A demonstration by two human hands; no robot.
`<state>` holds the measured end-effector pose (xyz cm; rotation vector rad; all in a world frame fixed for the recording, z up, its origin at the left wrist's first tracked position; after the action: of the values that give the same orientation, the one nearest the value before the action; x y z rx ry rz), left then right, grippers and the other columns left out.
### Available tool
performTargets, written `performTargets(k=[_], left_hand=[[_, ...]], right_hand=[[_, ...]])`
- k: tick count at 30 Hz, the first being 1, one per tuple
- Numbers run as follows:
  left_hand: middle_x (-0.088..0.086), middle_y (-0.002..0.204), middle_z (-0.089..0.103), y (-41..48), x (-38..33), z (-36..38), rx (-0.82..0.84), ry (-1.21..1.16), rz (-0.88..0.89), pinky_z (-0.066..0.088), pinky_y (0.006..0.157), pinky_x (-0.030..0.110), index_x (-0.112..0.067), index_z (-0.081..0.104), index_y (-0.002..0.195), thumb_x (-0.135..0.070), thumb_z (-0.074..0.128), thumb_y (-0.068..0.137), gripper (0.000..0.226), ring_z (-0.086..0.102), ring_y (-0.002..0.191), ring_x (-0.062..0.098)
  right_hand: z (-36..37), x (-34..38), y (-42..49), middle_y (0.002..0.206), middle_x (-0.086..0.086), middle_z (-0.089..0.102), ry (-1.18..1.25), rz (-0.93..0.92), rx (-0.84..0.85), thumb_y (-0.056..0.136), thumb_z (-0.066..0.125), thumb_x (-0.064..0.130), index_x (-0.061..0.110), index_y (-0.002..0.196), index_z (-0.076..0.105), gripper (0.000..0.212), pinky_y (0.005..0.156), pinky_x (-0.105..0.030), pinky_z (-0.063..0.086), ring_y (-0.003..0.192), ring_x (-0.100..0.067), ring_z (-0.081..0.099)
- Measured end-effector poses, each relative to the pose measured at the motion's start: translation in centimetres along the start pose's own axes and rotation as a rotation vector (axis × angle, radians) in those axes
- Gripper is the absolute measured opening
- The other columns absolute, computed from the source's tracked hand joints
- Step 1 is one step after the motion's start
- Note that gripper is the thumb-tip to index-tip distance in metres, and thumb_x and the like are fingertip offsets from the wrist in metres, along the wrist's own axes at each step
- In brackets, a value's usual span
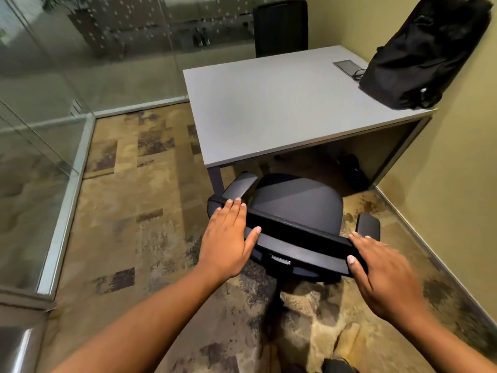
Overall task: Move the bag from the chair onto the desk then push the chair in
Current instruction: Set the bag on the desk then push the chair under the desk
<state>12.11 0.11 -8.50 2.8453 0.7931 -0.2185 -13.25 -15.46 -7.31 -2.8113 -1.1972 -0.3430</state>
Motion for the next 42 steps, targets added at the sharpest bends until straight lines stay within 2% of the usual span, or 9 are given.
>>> performTargets(k=[7, 16, 25, 29, 42], left_hand=[[0.006, 0.159, 0.019, -1.2, -2.4, 0.4, 0.000, -0.048, -0.058, -0.002, 0.118, 0.033, -0.013, 0.021, 0.150, -0.065, 0.004, 0.094, 0.079, 0.007, 0.147, 0.017], [0.004, 0.162, 0.009, -2.5, -5.8, 1.1, 0.024, -0.075, -0.076, -0.012, 0.114, 0.030, -0.015, 0.012, 0.152, -0.064, 0.002, 0.093, 0.078, -0.003, 0.147, 0.015], [0.003, 0.160, 0.016, -3.2, -8.1, 1.3, 0.014, -0.075, -0.142, -0.010, 0.114, 0.030, -0.016, 0.017, 0.152, -0.065, 0.002, 0.092, 0.078, 0.003, 0.147, 0.015], [0.002, 0.159, 0.022, -3.2, -9.0, 1.5, -0.005, -0.060, -0.152, -0.004, 0.117, 0.032, -0.016, 0.022, 0.150, -0.063, 0.006, 0.094, 0.076, 0.007, 0.146, 0.015], [0.004, 0.156, 0.029, -3.5, -12.9, 1.9, -0.084, -0.031, -0.271, 0.000, 0.117, 0.033, -0.014, 0.030, 0.148, -0.058, 0.012, 0.095, 0.072, 0.015, 0.146, 0.016]], right_hand=[[-0.4, -2.7, 0.3, 0.138, 0.004, 0.058, -0.012, -0.025, 0.011, 0.095, 0.024, 0.053, 0.026, 0.139, 0.050, 0.058, 0.102, -0.038, 0.041, 0.128, -0.018, 0.053], [-1.5, -5.9, 0.9, 0.137, 0.003, 0.060, -0.017, -0.085, -0.014, 0.095, 0.026, 0.046, 0.023, 0.137, 0.053, 0.055, 0.100, -0.042, 0.044, 0.126, -0.021, 0.055], [-1.6, -8.5, 1.5, 0.131, 0.001, 0.064, 0.009, -0.148, -0.027, 0.097, 0.024, 0.041, 0.021, 0.133, 0.056, 0.052, 0.098, -0.036, 0.042, 0.120, -0.020, 0.058], [-1.9, -9.3, 1.9, 0.133, 0.002, 0.063, 0.006, -0.185, -0.022, 0.098, 0.024, 0.042, 0.021, 0.134, 0.055, 0.051, 0.101, -0.039, 0.043, 0.123, -0.019, 0.056], [-3.1, -12.3, 3.4, 0.133, 0.003, 0.062, 0.023, -0.298, 0.001, 0.097, 0.026, 0.042, 0.022, 0.134, 0.056, 0.052, 0.103, -0.038, 0.043, 0.124, -0.018, 0.055]])
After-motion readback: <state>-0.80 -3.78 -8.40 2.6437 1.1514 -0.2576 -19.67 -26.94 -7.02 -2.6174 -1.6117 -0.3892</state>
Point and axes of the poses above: each hand's wrist, its own y-axis towards the middle knuckle, its own z-axis out of the palm, x = y × z, the point moved 8 cm from there along y, towards the middle knuckle
